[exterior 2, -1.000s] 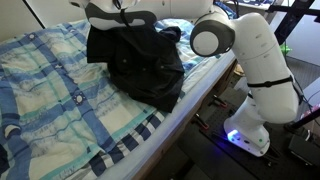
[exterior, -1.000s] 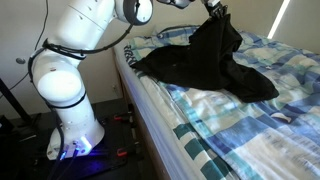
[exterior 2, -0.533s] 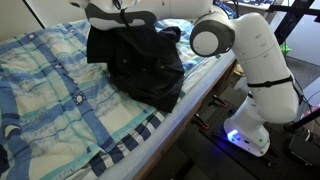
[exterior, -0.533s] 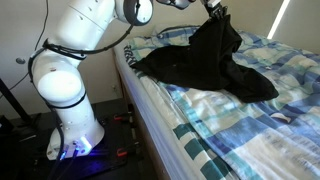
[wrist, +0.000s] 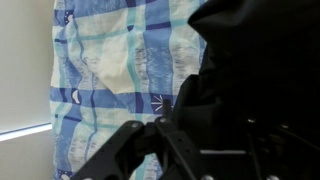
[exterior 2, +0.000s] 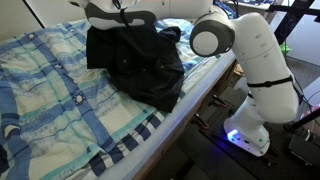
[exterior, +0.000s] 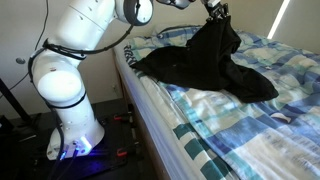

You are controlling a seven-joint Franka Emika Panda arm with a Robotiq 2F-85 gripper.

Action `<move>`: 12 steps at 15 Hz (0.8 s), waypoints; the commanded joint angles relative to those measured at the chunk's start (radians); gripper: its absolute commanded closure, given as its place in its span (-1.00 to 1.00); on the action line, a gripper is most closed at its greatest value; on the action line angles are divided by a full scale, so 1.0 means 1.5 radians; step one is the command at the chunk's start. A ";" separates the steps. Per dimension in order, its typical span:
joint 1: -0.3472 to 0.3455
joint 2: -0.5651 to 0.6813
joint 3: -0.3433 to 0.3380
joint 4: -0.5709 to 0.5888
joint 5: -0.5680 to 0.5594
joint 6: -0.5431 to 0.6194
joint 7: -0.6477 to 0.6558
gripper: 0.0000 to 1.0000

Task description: Spread the black jacket

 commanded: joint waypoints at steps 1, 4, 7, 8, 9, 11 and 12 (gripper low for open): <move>0.010 -0.019 -0.007 0.003 -0.012 -0.011 0.005 -0.69; 0.027 -0.044 -0.014 0.001 -0.030 -0.039 0.012 -1.00; 0.053 -0.080 -0.016 -0.007 -0.061 -0.079 0.018 -1.00; 0.059 -0.093 -0.015 -0.010 -0.068 -0.093 0.020 -1.00; 0.067 -0.102 -0.014 -0.009 -0.075 -0.114 0.022 -1.00; 0.080 -0.121 -0.012 -0.013 -0.084 -0.151 0.020 -1.00; 0.082 -0.126 -0.010 -0.011 -0.081 -0.168 0.019 -1.00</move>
